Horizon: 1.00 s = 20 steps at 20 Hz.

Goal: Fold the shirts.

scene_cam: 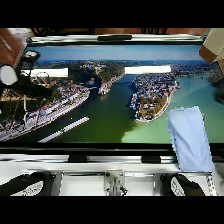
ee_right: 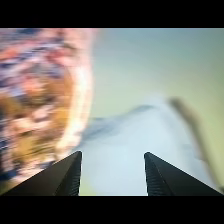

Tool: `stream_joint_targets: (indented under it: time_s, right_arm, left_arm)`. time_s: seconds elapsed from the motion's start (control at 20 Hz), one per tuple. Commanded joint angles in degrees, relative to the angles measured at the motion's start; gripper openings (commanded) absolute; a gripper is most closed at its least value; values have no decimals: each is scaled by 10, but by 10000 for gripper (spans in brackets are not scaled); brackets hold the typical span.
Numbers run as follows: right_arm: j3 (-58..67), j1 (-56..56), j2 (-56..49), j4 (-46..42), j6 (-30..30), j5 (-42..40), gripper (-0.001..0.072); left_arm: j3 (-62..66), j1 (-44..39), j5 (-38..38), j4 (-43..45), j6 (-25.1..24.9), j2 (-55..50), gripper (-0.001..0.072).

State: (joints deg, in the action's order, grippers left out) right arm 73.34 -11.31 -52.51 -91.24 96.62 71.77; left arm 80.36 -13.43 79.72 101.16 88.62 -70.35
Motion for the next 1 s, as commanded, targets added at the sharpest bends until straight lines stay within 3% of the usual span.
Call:
stream_joint_targets:
  time_s: [0.0, 0.05, 0.2, 0.35, 0.55, 0.6, 0.7, 0.95]
  right_arm:
    - [30, 185, -89, 63, 76, -7, 514]
    - [30, 212, -124, 93, 76, 22, 614]
    - [30, 244, -196, 129, 75, 102, 624]
    - [30, 255, -210, 129, 76, 115, 624]
    - [30, 254, -210, 138, 76, 114, 623]
    - [30, 254, -210, 138, 76, 114, 624]
    - [30, 254, -210, 138, 76, 114, 623]
    - [30, 254, -210, 138, 76, 114, 624]
  left_arm:
    - [4, -69, 33, -3, 58, -17, 650]
    - [-7, -69, 33, -64, 58, -18, 648]
    - [-60, -69, 29, -168, 60, -17, 644]
    - [-94, -68, 16, -161, 82, -16, 458]
    - [-94, -68, -15, -160, 82, -16, 462]
    - [-94, -68, -20, -160, 82, -16, 485]
    - [-94, -68, -24, -154, 81, -16, 667]
    - [-94, -68, -24, -107, 68, -16, 692]
